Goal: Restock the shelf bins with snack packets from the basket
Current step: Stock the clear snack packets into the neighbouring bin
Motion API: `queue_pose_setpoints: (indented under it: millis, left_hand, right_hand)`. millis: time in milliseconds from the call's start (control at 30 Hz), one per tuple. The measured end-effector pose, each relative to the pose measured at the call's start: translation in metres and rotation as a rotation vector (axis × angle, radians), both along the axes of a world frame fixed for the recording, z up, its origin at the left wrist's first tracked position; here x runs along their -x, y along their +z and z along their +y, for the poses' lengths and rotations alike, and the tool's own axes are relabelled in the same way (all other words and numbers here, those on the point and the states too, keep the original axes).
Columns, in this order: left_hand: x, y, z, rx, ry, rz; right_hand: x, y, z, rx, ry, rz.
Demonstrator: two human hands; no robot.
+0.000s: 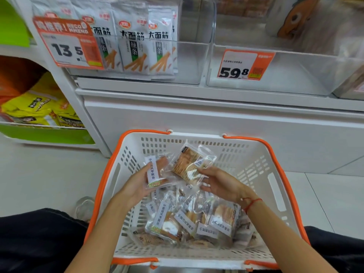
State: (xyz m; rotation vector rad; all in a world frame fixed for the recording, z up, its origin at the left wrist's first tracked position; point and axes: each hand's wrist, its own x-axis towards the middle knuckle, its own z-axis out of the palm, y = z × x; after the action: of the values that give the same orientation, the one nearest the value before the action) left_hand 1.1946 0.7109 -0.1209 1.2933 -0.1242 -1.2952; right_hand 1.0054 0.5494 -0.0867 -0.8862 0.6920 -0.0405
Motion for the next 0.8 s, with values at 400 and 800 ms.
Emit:
queue_pose_setpoints:
  millis: [400,800]
  left_hand:
    - [0.025,0.018,-0.02,0.115,0.043,0.234]
    - [0.024,0.005,-0.03,-0.113,0.002,-0.18]
  right_hand:
    - [-0.025,-0.022,0.048,2.218,0.241,0.263]
    - [-0.005,-0.01,0.024,1.557,0.261,0.25]
